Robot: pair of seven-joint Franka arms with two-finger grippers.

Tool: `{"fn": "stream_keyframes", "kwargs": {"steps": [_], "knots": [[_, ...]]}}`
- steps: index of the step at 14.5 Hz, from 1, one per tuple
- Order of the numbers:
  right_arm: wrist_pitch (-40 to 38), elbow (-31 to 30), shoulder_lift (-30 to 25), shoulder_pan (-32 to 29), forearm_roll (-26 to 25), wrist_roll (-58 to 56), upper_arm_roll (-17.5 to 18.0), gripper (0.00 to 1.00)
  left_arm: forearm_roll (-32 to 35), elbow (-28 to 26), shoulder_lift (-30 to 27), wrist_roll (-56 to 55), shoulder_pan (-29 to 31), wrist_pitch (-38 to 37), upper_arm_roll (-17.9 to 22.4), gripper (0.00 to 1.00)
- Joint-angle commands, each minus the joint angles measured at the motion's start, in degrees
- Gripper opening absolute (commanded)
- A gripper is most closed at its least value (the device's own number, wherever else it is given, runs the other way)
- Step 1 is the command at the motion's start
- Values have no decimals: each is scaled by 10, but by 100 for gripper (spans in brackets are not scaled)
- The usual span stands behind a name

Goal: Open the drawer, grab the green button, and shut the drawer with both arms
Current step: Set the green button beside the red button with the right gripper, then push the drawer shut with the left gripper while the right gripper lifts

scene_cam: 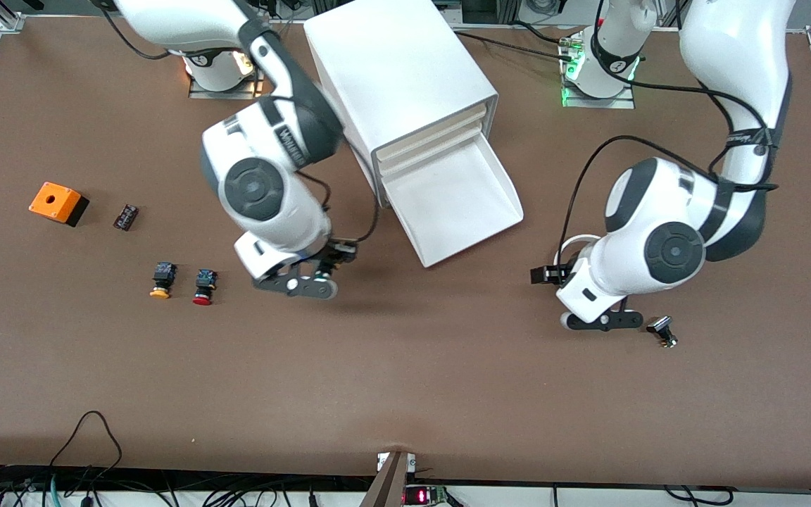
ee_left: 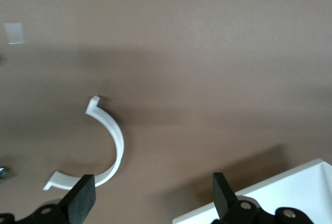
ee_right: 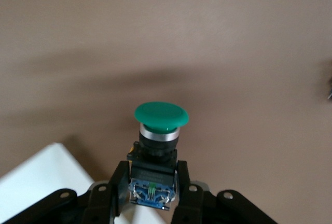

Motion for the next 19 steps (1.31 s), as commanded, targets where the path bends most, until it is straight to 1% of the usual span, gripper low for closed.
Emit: {"fn": "stream_keyframes", "kwargs": {"steps": [1, 2, 4, 6, 9, 10, 11, 13, 14, 15, 16, 17, 18, 19], "knots": [[57, -127, -70, -52, 10, -121, 6, 0, 35, -85, -33, -46, -7, 75, -1, 99], [92, -167, -82, -69, 10, -166, 5, 0, 45, -110, -37, -60, -13, 100, -1, 99], [180, -257, -104, -104, 11, -249, 5, 0, 45, -150, -45, -84, -27, 127, -1, 99], [257, -321, -113, -120, 11, -296, 5, 0, 46, -173, -46, -122, -42, 159, -1, 99], [326, -374, -106, -134, 11, -330, 4, 0, 46, -192, -43, -167, -58, 178, -1, 99], [345, -389, -102, -139, 12, -332, 4, 0, 46, -206, -43, -176, -68, 197, -1, 98], [356, -398, -97, -143, 12, -332, 4, 0, 46, -232, -44, -189, -78, 230, -1, 98], [376, -414, -85, -146, 11, -332, 4, 0, 46, -292, -47, -230, -80, 335, -1, 98], [381, -416, -78, -152, 12, -332, 4, 0, 46, -308, -49, -239, -81, 358, -1, 98], [381, -416, -71, -153, 12, -332, 4, 0, 46, -313, -49, -257, -84, 359, -1, 98], [381, -416, -67, -154, 12, -330, 4, 5, 46, -315, -49, -279, -94, 357, -1, 98], [381, -416, -65, -154, 13, -325, 4, 21, 46, -319, -49, -292, -99, 356, -4, 98], [381, -416, -60, -154, 17, -325, 4, 35, 46, -323, -49, -289, -99, 357, -9, 98], [381, -416, -60, -155, 19, -325, 4, 43, 46, -327, -49, -294, -99, 357, -19, 98]]}}
